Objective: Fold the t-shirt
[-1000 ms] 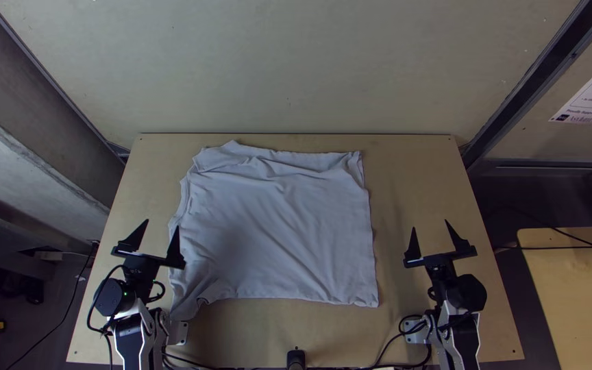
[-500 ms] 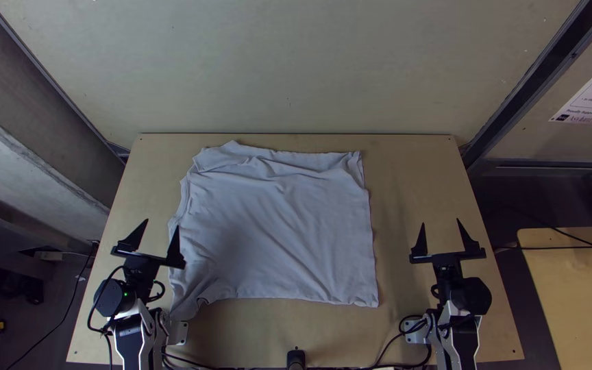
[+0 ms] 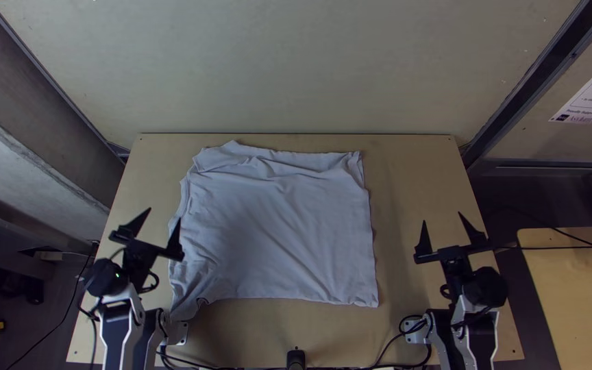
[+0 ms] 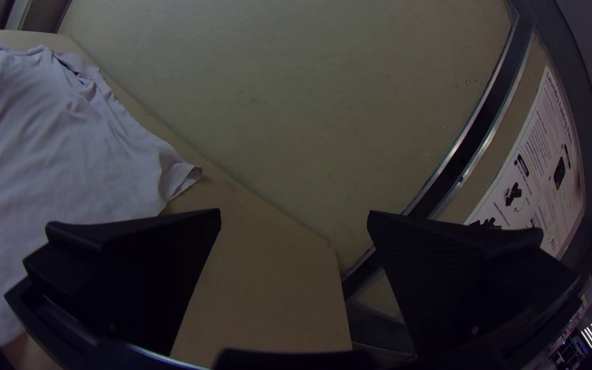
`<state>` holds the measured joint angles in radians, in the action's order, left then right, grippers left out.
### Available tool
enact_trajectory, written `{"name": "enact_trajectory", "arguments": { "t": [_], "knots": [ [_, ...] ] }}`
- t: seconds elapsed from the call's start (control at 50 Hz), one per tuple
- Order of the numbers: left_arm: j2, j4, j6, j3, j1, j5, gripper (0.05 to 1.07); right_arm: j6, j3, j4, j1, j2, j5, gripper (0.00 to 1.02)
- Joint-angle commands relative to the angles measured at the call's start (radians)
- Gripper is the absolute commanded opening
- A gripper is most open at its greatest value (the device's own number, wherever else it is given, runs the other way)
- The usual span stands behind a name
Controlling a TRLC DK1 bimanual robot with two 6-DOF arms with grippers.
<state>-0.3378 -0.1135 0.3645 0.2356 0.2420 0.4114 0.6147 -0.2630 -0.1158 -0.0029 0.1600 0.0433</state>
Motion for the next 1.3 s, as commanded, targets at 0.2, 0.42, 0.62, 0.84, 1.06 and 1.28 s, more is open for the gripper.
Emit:
{"name": "enact_trajectory", "arguments": {
  "t": [0.2, 0.42, 0.62, 0.84, 1.06, 1.28],
  "knots": [
    [-0.371, 0.253, 0.093, 0.403, -0.018, 0.012, 1.00, -0.004, -0.400, -0.338, 0.006, 0.377, 0.030, 0.98],
    [-0.627, 0.411, 0.094, 0.614, -0.061, 0.009, 1.00, -0.102, -0.682, -0.588, 0.007, 0.668, 0.067, 0.98],
    [-0.857, 0.514, 0.094, 0.832, -0.076, 0.007, 1.00, -0.171, -0.900, -0.708, 0.060, 0.905, 0.082, 0.98],
    [-1.054, 0.583, 0.100, 0.999, -0.047, 0.007, 1.00, -0.202, -1.110, -0.805, 0.093, 1.138, 0.082, 0.97],
    [-1.181, 0.629, 0.103, 1.096, -0.027, 0.007, 1.00, -0.263, -1.211, -0.817, 0.129, 1.329, 0.082, 0.97],
    [-1.302, 0.640, 0.094, 1.153, -0.027, 0.009, 1.00, -0.379, -1.295, -0.840, 0.187, 1.504, 0.079, 0.98]
  ]
}}
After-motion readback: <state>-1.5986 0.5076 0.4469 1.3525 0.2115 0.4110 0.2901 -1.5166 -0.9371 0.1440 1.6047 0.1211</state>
